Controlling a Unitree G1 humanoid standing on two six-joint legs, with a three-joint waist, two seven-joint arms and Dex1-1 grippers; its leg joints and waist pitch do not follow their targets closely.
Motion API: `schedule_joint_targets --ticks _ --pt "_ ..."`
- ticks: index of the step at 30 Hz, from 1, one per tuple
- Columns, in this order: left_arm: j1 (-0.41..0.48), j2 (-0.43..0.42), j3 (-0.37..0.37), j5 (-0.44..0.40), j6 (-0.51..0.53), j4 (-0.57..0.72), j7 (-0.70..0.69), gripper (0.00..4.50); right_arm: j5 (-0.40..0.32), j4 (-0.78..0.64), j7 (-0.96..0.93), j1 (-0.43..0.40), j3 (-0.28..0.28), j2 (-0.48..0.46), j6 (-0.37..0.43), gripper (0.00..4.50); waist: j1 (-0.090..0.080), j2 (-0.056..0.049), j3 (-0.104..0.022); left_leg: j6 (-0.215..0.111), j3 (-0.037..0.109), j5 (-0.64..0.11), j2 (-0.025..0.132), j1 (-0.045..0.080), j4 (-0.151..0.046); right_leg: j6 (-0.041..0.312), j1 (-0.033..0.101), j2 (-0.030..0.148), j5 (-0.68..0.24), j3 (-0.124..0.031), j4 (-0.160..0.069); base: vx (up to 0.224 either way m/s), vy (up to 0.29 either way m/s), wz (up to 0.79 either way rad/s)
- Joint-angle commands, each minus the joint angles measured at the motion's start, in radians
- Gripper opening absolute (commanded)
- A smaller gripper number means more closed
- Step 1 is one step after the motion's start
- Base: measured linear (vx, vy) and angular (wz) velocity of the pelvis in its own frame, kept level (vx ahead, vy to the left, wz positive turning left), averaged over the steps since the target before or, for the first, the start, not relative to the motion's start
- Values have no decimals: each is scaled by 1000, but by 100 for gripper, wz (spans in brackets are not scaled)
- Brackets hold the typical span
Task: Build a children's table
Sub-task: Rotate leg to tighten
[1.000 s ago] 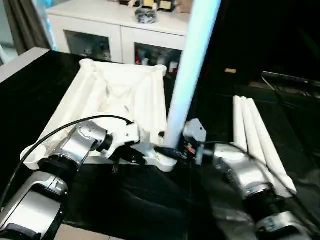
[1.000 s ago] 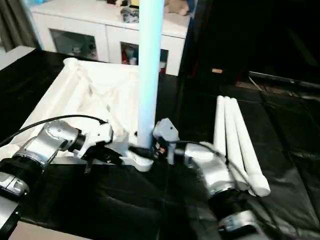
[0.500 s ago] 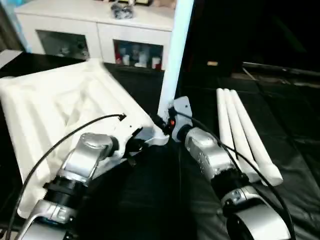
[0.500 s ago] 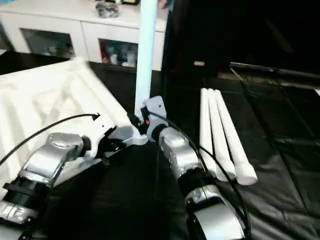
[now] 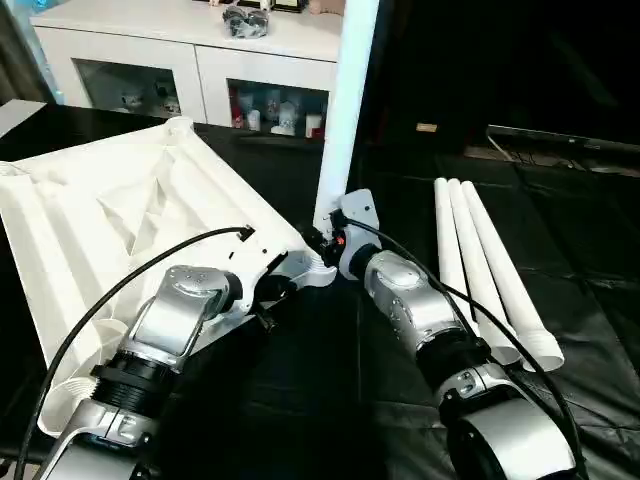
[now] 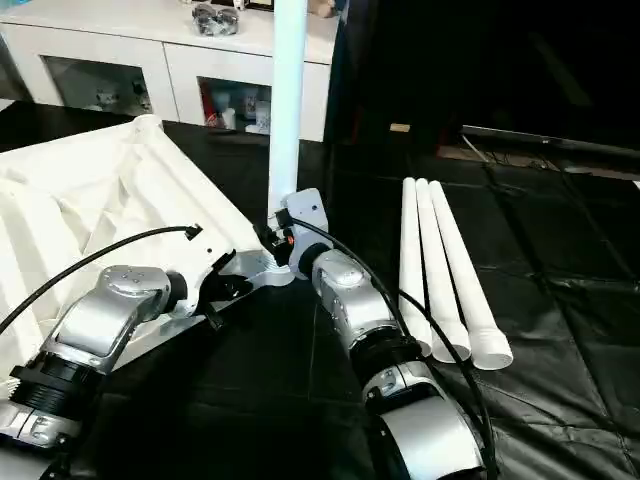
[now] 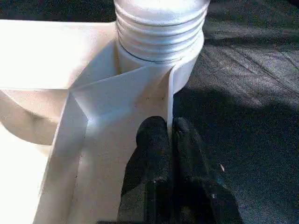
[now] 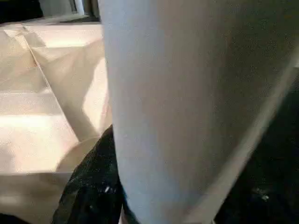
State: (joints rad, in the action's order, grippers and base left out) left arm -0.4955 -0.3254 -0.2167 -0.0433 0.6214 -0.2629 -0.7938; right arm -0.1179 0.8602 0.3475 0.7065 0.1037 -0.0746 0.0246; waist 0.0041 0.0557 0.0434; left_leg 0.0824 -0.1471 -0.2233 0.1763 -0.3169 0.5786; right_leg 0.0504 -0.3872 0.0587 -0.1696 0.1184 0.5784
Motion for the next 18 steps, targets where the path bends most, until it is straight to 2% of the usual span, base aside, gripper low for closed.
schedule_joint_targets --ticks 1,2,5,6,8,9,10,12,17,18 --pt "-43 9 -4 13 -46 9 -1 0 17 111 1 -65 5 3 56 266 6 -25 -42 -14 16 -237 60 -17 -76 133 40 105 -405 -77 -81 0 0 0" --pt "-48 5 -5 12 -58 -6 1 0 16 104 8 -70 1 7 45 267 7 -28 -45 -16 15 -222 60 -16 -76 142 42 103 -366 -77 -78 0 0 0" --pt "-58 -10 -14 2 -82 -36 -3 0 6 75 34 -91 -6 18 26 298 12 -27 -45 -22 12 -205 60 -15 -75 159 42 103 -326 -79 -73 0 0 0" --pt "-61 -14 -15 -2 -97 -50 -5 0 -1 56 55 -103 -7 24 24 298 14 -30 -45 -24 12 -192 61 -17 -75 169 46 104 -313 -79 -69 0 0 0" --pt "-64 -19 -18 -6 -112 -60 -9 0 -7 32 72 -119 -8 31 19 319 21 -28 -44 -34 10 -169 61 -20 -75 168 50 105 -301 -80 -71 0 0 0" --pt "-66 -28 -25 -12 -138 -76 -21 0 -23 -23 110 -152 -9 44 16 328 23 -28 -44 -37 10 -166 61 -19 -75 166 50 105 -304 -79 -71 0 0 0" --pt "-66 -34 -29 -14 -157 -84 -31 0 -35 -59 133 -173 -11 52 18 341 27 -31 -45 -42 8 -163 61 -18 -74 161 51 105 -304 -80 -72 0 0 0" --pt "-64 -42 -39 -15 -190 -93 -57 0 -52 -116 173 -206 -12 68 25 357 32 -31 -44 -47 10 -151 62 -19 -76 160 52 106 -305 -79 -71 0 0 0" --pt "-66 -63 -65 -9 -255 -127 -120 0 -89 -245 272 -276 -9 118 41 385 36 -31 -44 -57 9 -147 60 -21 -74 144 53 105 -333 -79 -77 0 0 0" --pt "-67 -70 -73 -7 -275 -141 -139 0 -99 -272 293 -288 -12 132 46 394 38 -34 -44 -60 10 -137 60 -21 -73 144 53 105 -325 -79 -77 0 0 0"
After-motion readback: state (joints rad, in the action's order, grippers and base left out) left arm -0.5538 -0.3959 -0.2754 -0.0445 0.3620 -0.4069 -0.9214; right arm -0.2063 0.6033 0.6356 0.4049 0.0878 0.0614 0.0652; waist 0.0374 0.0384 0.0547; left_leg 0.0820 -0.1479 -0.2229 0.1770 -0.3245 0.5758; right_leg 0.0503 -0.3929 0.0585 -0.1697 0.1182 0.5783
